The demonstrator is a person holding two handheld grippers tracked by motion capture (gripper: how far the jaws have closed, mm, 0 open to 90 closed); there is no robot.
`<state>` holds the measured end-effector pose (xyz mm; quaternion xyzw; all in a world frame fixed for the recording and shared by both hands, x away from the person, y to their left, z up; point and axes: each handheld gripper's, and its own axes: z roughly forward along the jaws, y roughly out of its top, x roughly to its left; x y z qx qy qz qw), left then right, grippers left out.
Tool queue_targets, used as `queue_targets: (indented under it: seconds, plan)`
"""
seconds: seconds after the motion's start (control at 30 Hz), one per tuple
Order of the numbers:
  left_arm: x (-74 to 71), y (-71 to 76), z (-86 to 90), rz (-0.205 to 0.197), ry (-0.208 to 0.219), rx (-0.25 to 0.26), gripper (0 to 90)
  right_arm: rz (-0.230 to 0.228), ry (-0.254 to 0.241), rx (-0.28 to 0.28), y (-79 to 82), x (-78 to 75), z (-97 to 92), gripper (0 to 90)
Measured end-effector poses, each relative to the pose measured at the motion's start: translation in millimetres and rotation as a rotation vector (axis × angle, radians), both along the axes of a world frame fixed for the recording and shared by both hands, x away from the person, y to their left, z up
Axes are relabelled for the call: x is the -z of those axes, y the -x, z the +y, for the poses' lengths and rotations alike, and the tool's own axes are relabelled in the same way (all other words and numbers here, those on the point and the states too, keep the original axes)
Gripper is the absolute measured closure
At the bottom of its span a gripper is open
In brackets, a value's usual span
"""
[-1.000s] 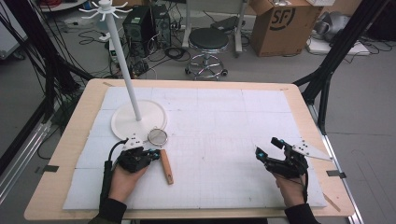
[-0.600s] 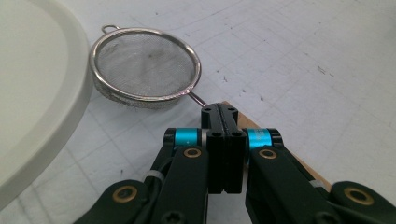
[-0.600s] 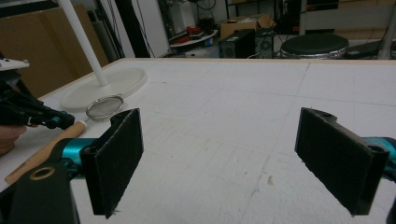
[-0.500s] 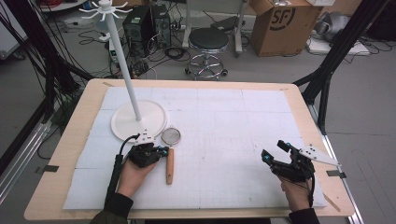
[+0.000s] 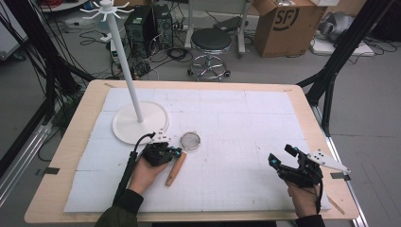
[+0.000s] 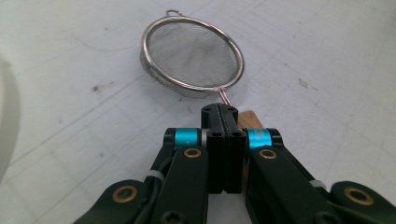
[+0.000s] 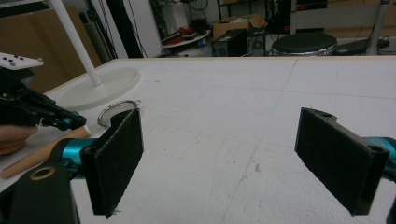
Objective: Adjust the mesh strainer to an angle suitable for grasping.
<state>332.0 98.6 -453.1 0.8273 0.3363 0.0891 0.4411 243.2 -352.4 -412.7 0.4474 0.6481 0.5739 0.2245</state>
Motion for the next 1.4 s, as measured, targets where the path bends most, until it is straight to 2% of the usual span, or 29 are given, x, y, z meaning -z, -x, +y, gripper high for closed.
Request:
queue_targets:
  seconds: [0.13,0.23,0.4,0.5,0.57,0.83,0.97,1.1,1.17,1.3,1.37,1.4]
  plan:
    - [0.2,-1.1,-6.3,-0.004,0.009,0.020,90.0,0.004,0.001,0.010,4.1,0.5,-3.5,14.2]
    - [-0.2,-3.9,-10.2,0.015,0.022,0.041,90.0,0.001,-0.001,0.020,5.9,0.5,-6.2,14.3]
    - [0.2,-3.2,-27.4,0.010,-0.015,0.112,90.0,0.003,0.006,0.028,8.9,0.9,-8.6,14.3]
    - [0.1,-4.6,-32.0,0.011,-0.019,0.123,90.0,0.002,0.005,0.039,11.9,1.1,-11.5,14.2]
    - [0.3,-5.2,-34.4,0.015,-0.006,0.122,90.0,0.002,0.007,0.040,12.4,1.2,-12.3,14.3]
    - [0.3,-6.3,-47.9,0.008,-0.018,0.166,90.0,0.009,0.009,0.059,18.0,2.5,-16.7,14.2]
    - [-2.6,-5.4,-43.6,0.000,-0.015,0.152,90.0,0.005,0.004,0.060,17.7,2.2,-18.1,14.3]
    - [-13.7,2.9,-30.7,-0.049,0.027,0.126,90.0,0.007,0.000,0.055,14.5,2.9,-16.7,14.3]
    - [-15.8,9.5,-24.6,-0.046,0.077,0.124,90.0,0.010,0.003,0.039,10.5,3.5,-12.4,14.2]
    - [-13.2,24.0,-17.9,-0.020,0.079,0.123,90.0,0.004,0.009,0.016,3.8,3.3,-5.6,14.3]
    - [-12.8,32.3,-15.7,-0.022,0.067,0.121,90.0,0.003,0.008,0.004,0.0,3.1,-1.8,14.3]
    - [-12.9,36.4,-13.9,-0.016,0.075,0.121,90.0,0.003,0.008,0.004,0.0,3.1,-1.8,14.3]
